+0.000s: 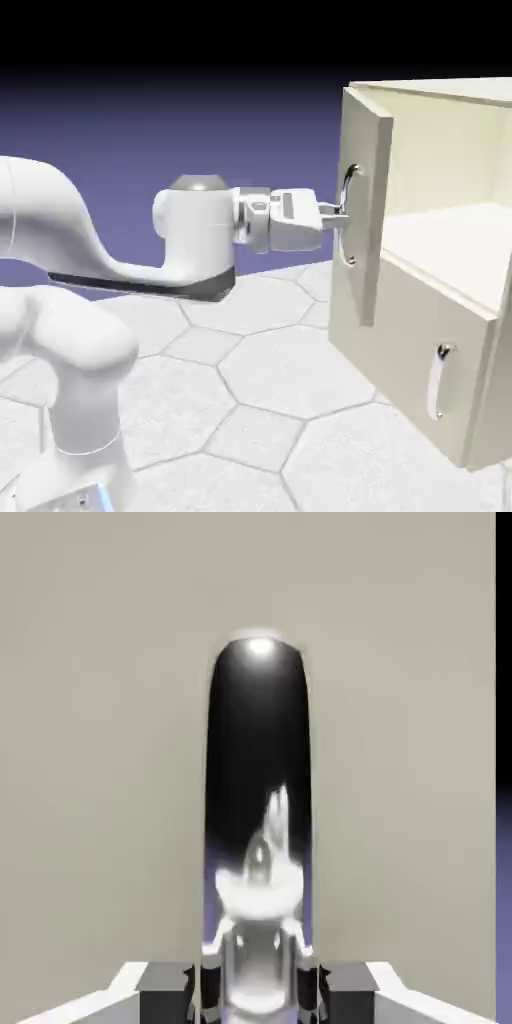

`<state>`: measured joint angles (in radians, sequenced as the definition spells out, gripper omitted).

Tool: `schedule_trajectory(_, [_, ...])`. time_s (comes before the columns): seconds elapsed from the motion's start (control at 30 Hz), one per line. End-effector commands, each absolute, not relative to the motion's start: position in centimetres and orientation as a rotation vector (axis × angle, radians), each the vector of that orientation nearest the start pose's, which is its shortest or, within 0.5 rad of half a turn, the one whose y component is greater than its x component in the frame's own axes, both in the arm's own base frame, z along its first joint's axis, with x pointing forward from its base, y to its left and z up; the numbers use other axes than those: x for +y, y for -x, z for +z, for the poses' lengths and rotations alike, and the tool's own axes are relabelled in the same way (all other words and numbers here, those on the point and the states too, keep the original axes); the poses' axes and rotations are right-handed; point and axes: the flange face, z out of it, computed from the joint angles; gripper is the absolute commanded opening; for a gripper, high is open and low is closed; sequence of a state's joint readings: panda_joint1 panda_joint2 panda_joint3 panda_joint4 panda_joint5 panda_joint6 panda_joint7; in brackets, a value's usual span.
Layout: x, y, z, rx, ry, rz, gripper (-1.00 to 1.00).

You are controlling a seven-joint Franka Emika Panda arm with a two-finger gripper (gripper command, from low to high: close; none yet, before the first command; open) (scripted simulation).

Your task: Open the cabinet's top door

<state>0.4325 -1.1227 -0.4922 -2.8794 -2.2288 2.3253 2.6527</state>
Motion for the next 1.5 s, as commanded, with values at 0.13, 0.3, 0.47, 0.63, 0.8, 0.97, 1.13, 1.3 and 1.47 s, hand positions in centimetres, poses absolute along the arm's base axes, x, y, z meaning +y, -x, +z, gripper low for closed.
schedule_trajectory(0.13, [-0.3,-27.8,50.1,1.337,1.649,-2.112,-1.0])
schedule_trajectory(0.3, [2.7,-25.7,50.1,1.427,1.622,-2.155,-1.0])
schedule_trajectory(0.47, [5.6,-23.9,50.1,1.513,1.592,-2.196,-1.0])
schedule_trajectory(0.63, [8.9,-22.2,50.1,1.604,1.558,-2.236,-1.0])
schedule_trajectory(0.8, [12.7,-20.7,50.1,1.71,1.514,-2.28,-1.0])
schedule_trajectory(0.97, [17.4,-19.3,50.1,1.835,1.457,-2.328,-1.0])
schedule_trajectory(1.13, [22.5,-18.5,50.1,1.972,1.388,-2.375,-1.0])
schedule_trajectory(1.3, [27.3,-18.2,50.1,2.098,1.316,-2.414,-1.0])
schedule_trajectory(1.47, [31.1,-18.3,50.1,2.2,1.254,-2.442,-1.0])
